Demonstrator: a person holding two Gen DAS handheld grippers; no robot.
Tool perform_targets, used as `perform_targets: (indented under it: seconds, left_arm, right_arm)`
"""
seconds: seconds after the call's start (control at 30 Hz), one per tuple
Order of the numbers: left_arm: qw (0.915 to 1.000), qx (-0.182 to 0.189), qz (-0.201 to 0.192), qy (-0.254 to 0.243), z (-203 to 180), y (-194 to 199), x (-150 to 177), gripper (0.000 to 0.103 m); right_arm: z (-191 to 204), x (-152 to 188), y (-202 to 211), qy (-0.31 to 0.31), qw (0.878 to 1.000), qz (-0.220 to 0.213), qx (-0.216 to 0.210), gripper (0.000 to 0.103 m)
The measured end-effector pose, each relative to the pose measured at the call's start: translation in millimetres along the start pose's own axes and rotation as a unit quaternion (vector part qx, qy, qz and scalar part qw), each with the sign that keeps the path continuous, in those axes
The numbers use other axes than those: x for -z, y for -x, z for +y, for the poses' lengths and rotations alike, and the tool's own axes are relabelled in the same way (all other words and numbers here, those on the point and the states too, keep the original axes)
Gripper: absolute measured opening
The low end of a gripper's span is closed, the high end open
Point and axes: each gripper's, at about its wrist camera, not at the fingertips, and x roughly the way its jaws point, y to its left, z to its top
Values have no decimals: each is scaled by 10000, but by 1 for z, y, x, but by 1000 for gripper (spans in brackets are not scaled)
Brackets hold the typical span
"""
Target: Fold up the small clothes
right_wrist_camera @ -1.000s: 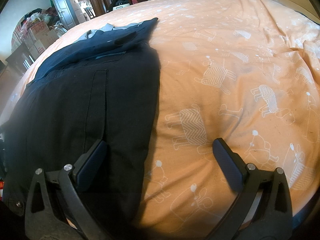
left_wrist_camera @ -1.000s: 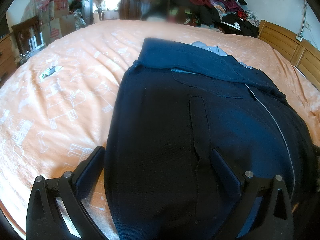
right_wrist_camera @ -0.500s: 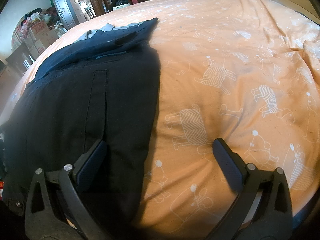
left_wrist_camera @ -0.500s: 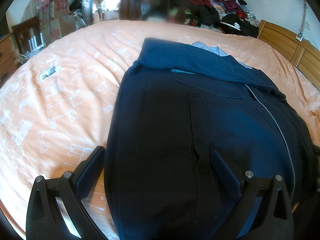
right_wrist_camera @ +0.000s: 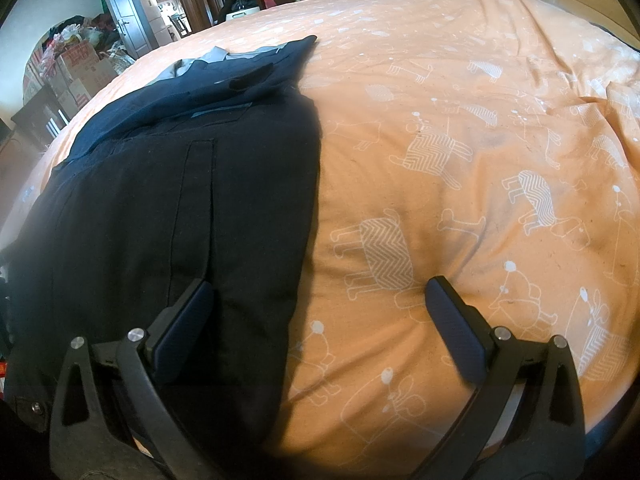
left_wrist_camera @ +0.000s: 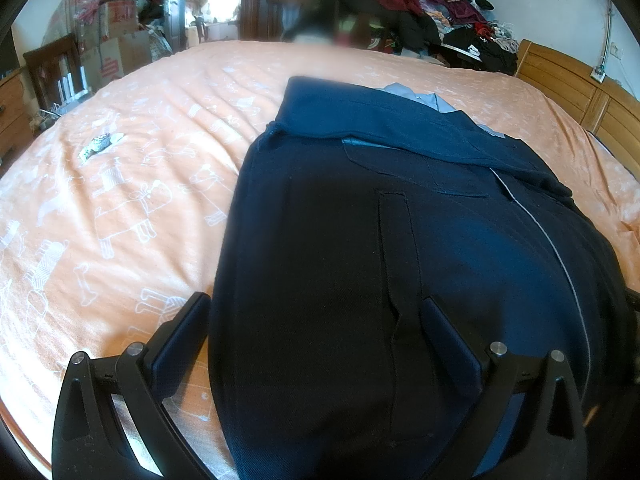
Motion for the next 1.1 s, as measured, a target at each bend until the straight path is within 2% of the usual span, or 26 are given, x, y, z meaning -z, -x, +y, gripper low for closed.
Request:
perform_targets:
  seconds: [1.1]
  left_arm:
    - [10000, 28, 50, 45, 2, -1, -5, 103]
  right_arm:
    - [-1, 1, 0, 25, 10000, -1, 7, 103]
